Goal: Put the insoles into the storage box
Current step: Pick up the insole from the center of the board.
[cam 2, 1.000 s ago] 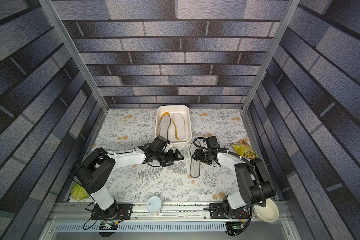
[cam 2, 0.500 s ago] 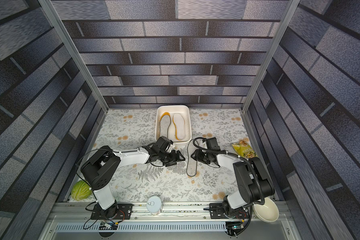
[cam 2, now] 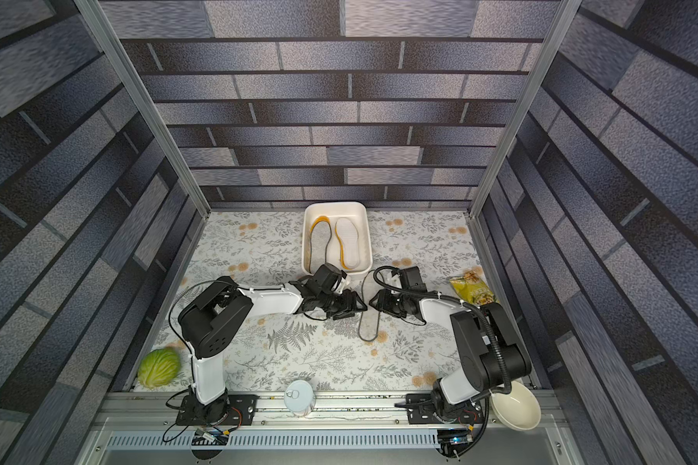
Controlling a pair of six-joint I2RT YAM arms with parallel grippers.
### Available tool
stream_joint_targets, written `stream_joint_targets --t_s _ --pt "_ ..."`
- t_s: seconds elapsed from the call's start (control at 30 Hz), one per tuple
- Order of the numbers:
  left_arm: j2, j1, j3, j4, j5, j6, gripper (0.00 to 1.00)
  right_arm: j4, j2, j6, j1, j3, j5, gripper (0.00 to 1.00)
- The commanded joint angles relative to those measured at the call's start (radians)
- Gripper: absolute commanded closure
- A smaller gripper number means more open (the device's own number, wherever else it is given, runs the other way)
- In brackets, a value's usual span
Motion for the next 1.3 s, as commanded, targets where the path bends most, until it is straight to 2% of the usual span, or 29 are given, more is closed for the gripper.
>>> stream_joint_targets --t_s 0.0,0.17,0.47,0.97,1.27 --pt "0.029 -0.011 0.025 0.01 0.017 -0.004 0.42 -0.007 0.025 0.01 -0.003 -0.027 -0.018 0.51" --pt "0.019 -0.025 0.012 -0.004 0.0 0.0 0.47 -0.013 0.017 0.009 -0.003 -0.029 -0.015 0.52" --pt "0.029 -0.05 -0.001 0.01 -0.001 -0.004 0.46 0.003 0.028 0.02 -0.002 -0.027 -0.043 0.53" --pt "0.027 -0.057 0.013 -0.003 0.004 0.005 0.46 0.075 0.04 0.056 -0.003 -0.047 -0.091 0.68" --pt "0.022 -0.056 0.012 -0.009 0.004 0.01 0.45 0.08 0.043 0.059 -0.003 -0.057 -0.058 0.76"
